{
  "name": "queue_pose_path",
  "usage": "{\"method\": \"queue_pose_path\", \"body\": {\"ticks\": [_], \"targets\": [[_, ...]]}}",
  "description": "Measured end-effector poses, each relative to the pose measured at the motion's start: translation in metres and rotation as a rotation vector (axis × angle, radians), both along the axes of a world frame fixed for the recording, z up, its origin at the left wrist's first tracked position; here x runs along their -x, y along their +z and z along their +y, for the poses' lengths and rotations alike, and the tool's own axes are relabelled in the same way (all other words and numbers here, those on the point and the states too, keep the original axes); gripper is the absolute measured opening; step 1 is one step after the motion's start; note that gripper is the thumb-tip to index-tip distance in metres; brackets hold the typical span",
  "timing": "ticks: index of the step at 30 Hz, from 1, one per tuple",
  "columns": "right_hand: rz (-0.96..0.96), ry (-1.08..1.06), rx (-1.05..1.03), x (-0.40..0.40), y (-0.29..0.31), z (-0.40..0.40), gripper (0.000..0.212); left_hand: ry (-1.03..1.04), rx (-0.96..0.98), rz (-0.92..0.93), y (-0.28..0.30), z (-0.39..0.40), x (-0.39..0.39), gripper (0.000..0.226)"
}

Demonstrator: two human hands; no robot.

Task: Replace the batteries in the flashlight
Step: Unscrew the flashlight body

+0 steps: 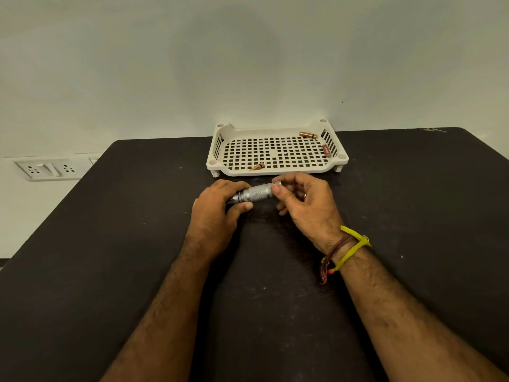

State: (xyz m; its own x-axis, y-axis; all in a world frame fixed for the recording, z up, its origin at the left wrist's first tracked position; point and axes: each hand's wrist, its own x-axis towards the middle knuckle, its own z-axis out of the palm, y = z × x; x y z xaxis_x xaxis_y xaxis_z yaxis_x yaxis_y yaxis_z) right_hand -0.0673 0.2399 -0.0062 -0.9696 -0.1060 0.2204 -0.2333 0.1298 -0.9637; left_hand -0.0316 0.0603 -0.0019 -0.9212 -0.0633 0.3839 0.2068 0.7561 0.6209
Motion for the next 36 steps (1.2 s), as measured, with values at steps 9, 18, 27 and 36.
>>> {"method": "queue_pose_path", "body": {"ticks": [9,18,27,36], "targets": [[0.007,0.132,0.186,-0.005,0.010,0.006,0.030,-0.010,-0.049,0.006,-0.001,0.000,-0.002,0.033],[0.029,0.042,0.021,-0.005,0.004,-0.001,0.020,-0.009,-0.044,-0.002,0.000,0.000,-0.003,0.032],[-0.004,-0.031,0.059,-0.002,0.003,-0.001,0.012,0.013,-0.041,-0.004,0.000,0.001,-0.003,0.033],[0.175,0.049,0.092,-0.007,0.006,-0.004,0.036,0.011,-0.067,-0.014,0.000,0.002,-0.002,0.035]]}}
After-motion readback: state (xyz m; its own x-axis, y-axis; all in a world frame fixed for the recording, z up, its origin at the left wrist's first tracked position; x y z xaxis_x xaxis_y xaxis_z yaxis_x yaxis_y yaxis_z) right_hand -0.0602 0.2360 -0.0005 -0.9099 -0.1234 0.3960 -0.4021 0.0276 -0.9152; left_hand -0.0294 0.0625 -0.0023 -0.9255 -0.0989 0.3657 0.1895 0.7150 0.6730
